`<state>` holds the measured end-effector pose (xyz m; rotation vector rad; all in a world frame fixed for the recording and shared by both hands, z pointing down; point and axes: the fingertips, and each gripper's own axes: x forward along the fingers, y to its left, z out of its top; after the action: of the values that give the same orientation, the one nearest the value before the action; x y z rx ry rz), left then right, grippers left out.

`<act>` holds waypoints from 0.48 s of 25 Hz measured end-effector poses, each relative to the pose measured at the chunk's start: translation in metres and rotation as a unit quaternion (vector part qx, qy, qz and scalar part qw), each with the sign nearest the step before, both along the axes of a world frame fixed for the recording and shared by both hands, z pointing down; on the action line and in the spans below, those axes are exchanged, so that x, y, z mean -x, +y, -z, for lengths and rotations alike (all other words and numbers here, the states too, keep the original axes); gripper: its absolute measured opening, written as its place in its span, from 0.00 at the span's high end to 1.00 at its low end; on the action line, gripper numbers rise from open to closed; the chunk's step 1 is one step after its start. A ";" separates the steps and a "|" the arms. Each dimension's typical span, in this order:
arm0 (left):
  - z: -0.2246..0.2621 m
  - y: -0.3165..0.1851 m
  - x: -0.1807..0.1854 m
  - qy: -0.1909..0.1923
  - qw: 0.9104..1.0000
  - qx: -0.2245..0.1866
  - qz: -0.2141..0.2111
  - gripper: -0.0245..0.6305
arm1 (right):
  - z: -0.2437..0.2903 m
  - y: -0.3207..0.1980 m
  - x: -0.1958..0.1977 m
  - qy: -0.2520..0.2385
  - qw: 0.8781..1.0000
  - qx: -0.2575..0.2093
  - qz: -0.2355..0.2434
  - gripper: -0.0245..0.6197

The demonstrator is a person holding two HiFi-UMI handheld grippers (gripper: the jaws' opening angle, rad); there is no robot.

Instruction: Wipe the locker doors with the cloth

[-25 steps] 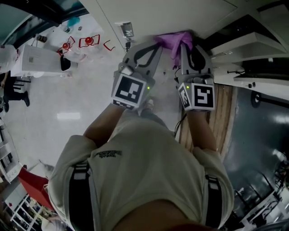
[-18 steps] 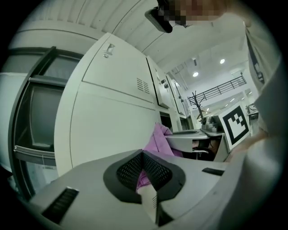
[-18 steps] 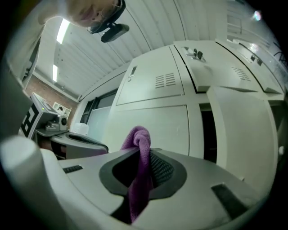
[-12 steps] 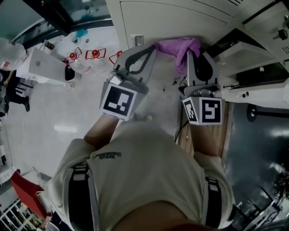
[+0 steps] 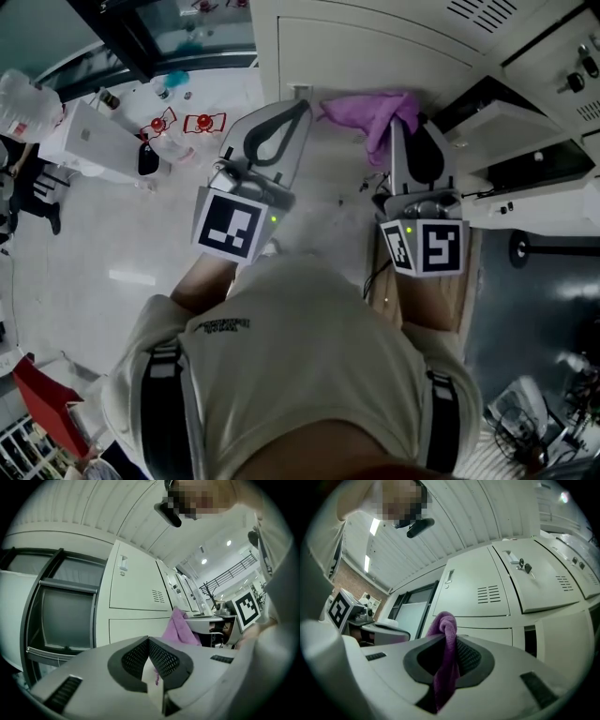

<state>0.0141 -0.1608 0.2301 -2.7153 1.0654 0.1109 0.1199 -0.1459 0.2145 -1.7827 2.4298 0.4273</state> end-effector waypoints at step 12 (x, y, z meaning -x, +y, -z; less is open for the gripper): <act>0.000 0.012 0.006 0.000 1.000 -0.004 -0.003 0.96 | 0.002 0.014 0.007 0.015 1.000 0.002 0.001 0.90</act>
<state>0.0080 -0.1491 0.2302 -2.7121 1.0559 0.1164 0.1127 -0.1318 0.2130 -1.7885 2.4535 0.4518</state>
